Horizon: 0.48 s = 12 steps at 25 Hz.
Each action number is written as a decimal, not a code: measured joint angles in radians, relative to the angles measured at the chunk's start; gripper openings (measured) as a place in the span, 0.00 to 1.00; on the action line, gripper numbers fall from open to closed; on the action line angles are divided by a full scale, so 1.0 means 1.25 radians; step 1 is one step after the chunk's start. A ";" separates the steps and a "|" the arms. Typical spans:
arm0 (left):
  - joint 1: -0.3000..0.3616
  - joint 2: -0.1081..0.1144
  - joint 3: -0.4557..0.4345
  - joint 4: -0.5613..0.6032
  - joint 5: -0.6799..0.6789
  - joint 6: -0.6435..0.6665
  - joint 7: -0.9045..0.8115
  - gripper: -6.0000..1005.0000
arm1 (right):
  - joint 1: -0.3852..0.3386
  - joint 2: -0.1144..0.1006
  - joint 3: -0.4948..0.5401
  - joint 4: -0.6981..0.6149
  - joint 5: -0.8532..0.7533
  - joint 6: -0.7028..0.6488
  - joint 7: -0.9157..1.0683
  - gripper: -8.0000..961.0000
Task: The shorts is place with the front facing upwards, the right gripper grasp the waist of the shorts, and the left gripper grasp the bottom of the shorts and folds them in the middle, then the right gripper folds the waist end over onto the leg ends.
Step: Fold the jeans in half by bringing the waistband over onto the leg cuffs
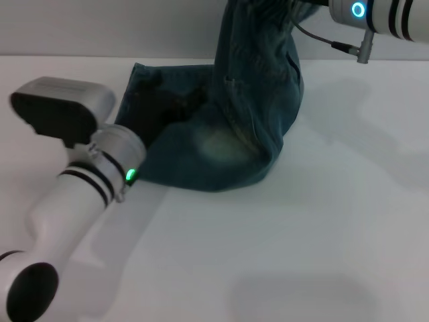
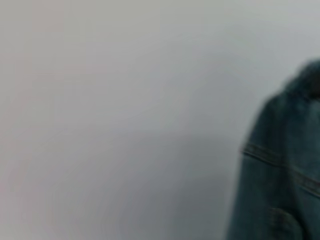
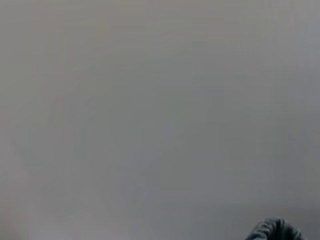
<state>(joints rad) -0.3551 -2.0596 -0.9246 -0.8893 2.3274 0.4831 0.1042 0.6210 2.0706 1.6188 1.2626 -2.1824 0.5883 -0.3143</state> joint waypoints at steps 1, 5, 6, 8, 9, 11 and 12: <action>0.007 0.000 -0.008 -0.006 0.000 0.001 0.007 0.86 | 0.001 0.000 0.002 -0.004 0.000 0.000 0.000 0.03; 0.037 -0.001 -0.052 -0.019 0.000 0.015 0.039 0.86 | 0.004 -0.001 0.002 -0.011 0.000 -0.004 -0.001 0.03; 0.042 -0.001 -0.060 -0.020 0.000 0.019 0.042 0.86 | 0.005 -0.001 0.002 -0.012 0.000 -0.006 -0.001 0.03; 0.051 0.000 -0.082 -0.021 0.000 0.029 0.044 0.86 | 0.007 -0.001 0.001 -0.016 0.000 -0.007 -0.001 0.03; 0.054 0.000 -0.091 -0.020 0.000 0.034 0.044 0.86 | 0.007 -0.001 0.000 -0.017 0.000 -0.008 -0.001 0.03; 0.059 0.000 -0.114 -0.009 0.000 0.049 0.045 0.86 | 0.012 -0.001 -0.004 -0.021 0.000 -0.009 -0.001 0.03; 0.061 -0.001 -0.125 -0.004 0.000 0.056 0.045 0.86 | 0.015 -0.001 -0.005 -0.024 0.000 -0.009 -0.001 0.03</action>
<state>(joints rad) -0.2784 -2.0602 -1.0806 -0.8945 2.3271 0.5525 0.1599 0.6401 2.0693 1.6121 1.2321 -2.1821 0.5774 -0.3160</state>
